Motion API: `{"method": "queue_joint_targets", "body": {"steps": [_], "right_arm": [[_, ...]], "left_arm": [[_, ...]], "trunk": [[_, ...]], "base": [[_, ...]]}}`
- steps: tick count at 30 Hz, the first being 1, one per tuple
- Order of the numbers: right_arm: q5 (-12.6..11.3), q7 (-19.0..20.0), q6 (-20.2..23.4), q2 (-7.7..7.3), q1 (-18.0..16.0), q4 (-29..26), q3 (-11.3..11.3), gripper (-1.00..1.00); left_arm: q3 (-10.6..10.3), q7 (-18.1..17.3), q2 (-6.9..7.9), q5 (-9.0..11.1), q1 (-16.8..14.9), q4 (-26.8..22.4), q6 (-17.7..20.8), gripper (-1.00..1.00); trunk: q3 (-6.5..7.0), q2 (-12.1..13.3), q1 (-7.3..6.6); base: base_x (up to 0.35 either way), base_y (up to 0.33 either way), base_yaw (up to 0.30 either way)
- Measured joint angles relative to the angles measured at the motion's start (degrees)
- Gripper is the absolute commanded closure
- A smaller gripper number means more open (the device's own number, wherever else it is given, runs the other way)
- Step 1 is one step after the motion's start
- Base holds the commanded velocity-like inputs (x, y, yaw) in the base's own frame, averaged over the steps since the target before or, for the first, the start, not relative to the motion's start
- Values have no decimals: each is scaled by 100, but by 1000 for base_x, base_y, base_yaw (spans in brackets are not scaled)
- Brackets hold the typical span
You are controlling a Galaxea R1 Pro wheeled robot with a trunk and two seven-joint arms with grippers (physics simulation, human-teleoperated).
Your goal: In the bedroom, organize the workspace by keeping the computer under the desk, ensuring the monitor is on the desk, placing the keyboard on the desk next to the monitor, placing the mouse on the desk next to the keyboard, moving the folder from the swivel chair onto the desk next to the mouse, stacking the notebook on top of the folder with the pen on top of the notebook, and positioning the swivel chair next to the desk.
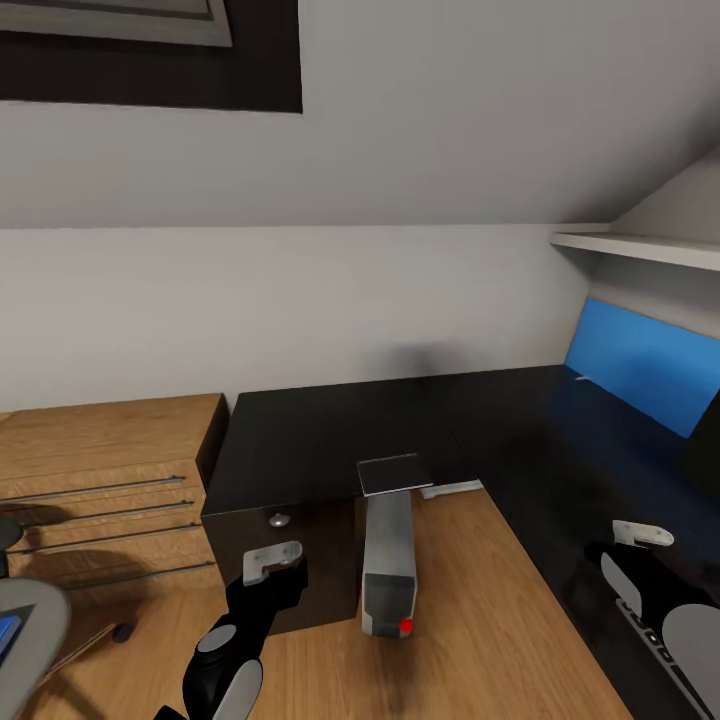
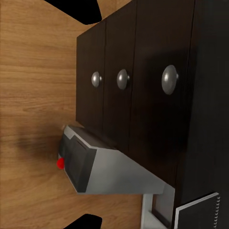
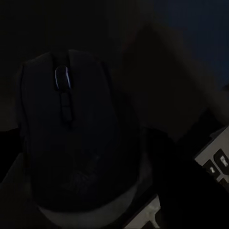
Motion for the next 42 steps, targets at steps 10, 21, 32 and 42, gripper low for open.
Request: {"method": "queue_joint_targets", "body": {"steps": [10, 21, 32, 42], "right_arm": [[-4, -16, -2, 0, 0, 0, 0, -100], [-18, -1, -401, 16, 0, -61, 25, -100], [-60, 19, -722, 186, 1, -734, 13, -100], [-43, -23, -730, 565, 3, -920, 2, -100]], "left_arm": [[0, 0, 3, 0, 0, 0, 0, -100], [0, 0, 7, 0, 0, 5, 3, -100], [0, 0, 7, -8, 0, 42, 17, -100], [2, -1, 8, 0, 2, 50, 17, -100]], "trunk": [[0, 0, 0], [0, 0, 0], [0, 0, 0], [0, 0, 0]], "base": [[0, 0, 0], [0, 0, 0], [0, 0, 0], [0, 0, 157]]}}
